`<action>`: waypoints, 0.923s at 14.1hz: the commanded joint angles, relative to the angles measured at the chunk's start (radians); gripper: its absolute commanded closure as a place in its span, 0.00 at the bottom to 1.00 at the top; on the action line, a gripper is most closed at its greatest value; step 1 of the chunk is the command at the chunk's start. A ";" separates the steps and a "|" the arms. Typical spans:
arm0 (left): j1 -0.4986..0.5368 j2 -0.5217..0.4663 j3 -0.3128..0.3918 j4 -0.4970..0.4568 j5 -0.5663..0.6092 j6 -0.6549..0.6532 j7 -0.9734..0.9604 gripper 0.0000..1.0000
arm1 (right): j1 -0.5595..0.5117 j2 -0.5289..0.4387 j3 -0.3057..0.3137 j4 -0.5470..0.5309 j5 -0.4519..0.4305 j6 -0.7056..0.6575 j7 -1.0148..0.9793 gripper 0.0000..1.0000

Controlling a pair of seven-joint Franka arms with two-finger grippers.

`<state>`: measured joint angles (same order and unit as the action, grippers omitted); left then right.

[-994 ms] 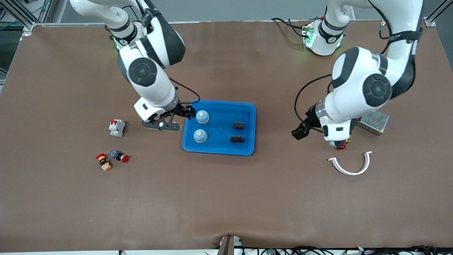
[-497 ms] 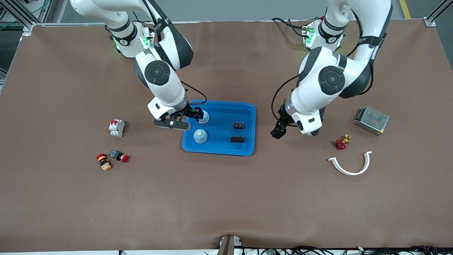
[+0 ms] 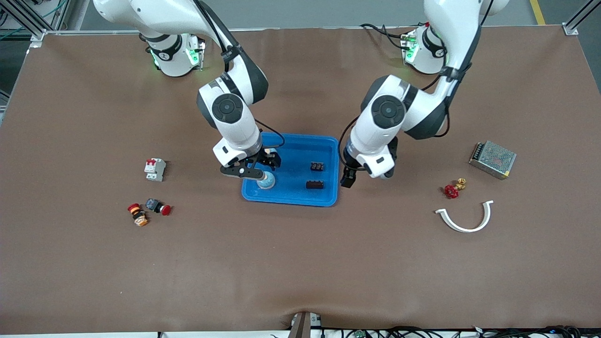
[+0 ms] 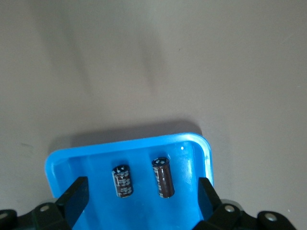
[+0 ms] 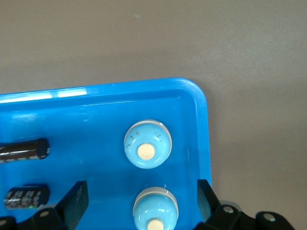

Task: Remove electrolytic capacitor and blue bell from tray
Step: 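Lower the left gripper over a capacitor while the right gripper lowers over a bell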

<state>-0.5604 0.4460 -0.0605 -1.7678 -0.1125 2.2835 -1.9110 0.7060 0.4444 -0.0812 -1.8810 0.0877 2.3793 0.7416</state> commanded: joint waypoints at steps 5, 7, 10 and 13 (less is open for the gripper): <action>-0.032 0.196 0.007 0.203 0.109 -0.007 -0.247 0.00 | 0.007 0.111 -0.009 0.074 -0.005 0.064 0.015 0.00; -0.047 0.236 0.007 0.240 0.126 -0.007 -0.281 0.00 | 0.006 0.135 -0.009 0.077 -0.006 0.092 0.013 0.00; -0.068 0.264 0.014 0.261 0.128 -0.007 -0.286 0.00 | 0.003 0.155 -0.011 0.082 -0.008 0.106 0.012 0.00; -0.085 0.307 0.018 0.301 0.129 -0.007 -0.286 0.00 | 0.001 0.180 -0.009 0.089 -0.008 0.113 0.010 0.00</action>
<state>-0.6236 0.7141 -0.0573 -1.5212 -0.0100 2.2845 -2.1724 0.7060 0.5989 -0.0880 -1.8172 0.0872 2.4860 0.7416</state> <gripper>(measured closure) 0.000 0.000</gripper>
